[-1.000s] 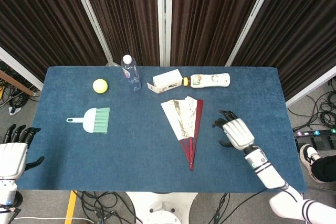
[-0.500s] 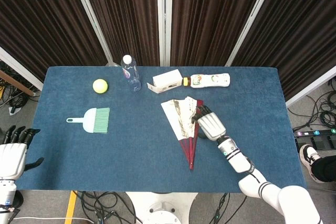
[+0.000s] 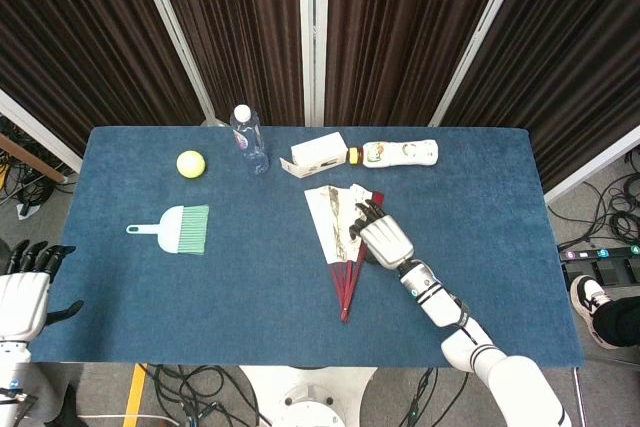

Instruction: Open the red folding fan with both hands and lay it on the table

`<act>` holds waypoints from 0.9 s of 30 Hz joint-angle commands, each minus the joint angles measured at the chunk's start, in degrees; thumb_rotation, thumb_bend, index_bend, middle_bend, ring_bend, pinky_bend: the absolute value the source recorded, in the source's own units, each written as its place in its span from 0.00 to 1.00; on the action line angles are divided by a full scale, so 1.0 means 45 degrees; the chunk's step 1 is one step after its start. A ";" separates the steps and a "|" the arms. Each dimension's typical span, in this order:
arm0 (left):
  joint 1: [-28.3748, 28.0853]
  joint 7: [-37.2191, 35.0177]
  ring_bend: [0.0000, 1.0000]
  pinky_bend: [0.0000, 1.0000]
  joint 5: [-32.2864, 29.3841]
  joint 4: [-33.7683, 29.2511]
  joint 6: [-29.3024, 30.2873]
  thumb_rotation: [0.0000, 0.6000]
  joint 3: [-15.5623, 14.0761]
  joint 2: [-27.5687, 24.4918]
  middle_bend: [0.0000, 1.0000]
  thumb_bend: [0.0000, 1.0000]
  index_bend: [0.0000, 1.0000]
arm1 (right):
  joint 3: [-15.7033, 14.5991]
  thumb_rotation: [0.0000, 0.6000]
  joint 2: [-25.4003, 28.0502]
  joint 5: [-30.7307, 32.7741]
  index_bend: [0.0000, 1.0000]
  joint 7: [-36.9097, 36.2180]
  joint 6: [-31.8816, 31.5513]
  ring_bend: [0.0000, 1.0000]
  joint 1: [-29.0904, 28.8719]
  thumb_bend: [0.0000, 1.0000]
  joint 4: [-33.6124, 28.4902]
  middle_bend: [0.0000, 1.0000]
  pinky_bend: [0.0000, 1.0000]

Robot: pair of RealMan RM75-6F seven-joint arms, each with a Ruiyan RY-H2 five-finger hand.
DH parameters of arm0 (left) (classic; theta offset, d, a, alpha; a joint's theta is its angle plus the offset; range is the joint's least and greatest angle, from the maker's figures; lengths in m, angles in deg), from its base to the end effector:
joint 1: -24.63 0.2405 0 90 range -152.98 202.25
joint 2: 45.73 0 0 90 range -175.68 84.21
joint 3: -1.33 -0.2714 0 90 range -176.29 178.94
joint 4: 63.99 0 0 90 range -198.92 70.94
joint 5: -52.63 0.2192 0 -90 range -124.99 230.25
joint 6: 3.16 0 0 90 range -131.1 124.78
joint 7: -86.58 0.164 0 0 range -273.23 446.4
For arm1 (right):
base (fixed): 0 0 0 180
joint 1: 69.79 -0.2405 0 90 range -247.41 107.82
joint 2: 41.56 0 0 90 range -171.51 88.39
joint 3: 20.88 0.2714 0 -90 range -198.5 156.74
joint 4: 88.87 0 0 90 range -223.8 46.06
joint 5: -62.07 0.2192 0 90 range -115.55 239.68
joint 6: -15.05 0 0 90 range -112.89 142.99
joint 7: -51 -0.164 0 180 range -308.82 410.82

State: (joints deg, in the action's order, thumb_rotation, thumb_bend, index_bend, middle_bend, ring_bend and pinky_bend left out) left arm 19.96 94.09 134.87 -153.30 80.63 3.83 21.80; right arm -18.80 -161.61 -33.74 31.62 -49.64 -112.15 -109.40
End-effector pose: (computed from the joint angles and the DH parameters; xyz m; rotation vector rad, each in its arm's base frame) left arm -0.3463 0.2006 0.1418 -1.3836 -0.8616 -0.7595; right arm -0.2006 -0.3881 -0.1237 1.9926 -0.6791 1.0684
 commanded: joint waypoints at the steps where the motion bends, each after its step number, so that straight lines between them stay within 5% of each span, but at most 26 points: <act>1: -0.0037 -0.0029 0.12 0.07 0.0042 -0.0007 -0.0019 1.00 0.0014 -0.0028 0.22 0.04 0.21 | -0.0331 1.00 -0.0335 -0.0227 0.51 -0.0303 -0.0132 0.13 -0.0234 0.35 0.0657 0.42 0.09; 5: -0.0292 -0.0298 0.12 0.07 0.0194 0.0080 -0.0161 1.00 0.0168 -0.0146 0.22 0.04 0.21 | -0.0746 1.00 -0.0391 -0.0587 0.56 -0.0417 -0.0221 0.16 -0.0681 0.58 0.1239 0.42 0.09; 12: -0.1000 -0.1353 0.12 0.07 0.0521 0.0195 -0.0775 1.00 0.0443 -0.0192 0.22 0.04 0.21 | -0.1253 1.00 0.0550 -0.1200 0.69 -0.0991 -0.1505 0.27 -0.1583 0.78 0.1027 0.52 0.17; 19: -0.2353 -0.3264 0.12 0.09 0.0858 0.0137 -0.2331 1.00 0.0744 0.0052 0.22 0.04 0.21 | -0.1364 1.00 0.2488 -0.1579 0.74 -0.2084 -0.2698 0.31 -0.2652 0.81 -0.0646 0.56 0.21; 27: -0.4547 -0.6855 0.12 0.15 0.0151 0.1158 -0.4841 1.00 0.1691 0.1861 0.22 0.05 0.21 | -0.0934 1.00 0.4824 -0.1530 0.74 -0.2684 -0.2444 0.32 -0.3913 0.78 -0.4099 0.56 0.22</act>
State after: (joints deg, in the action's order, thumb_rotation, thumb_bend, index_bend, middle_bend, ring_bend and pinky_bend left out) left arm 3.69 68.68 137.36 -150.59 63.43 9.20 26.35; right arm -24.07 -143.26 -40.73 20.74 -61.36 -127.08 -122.27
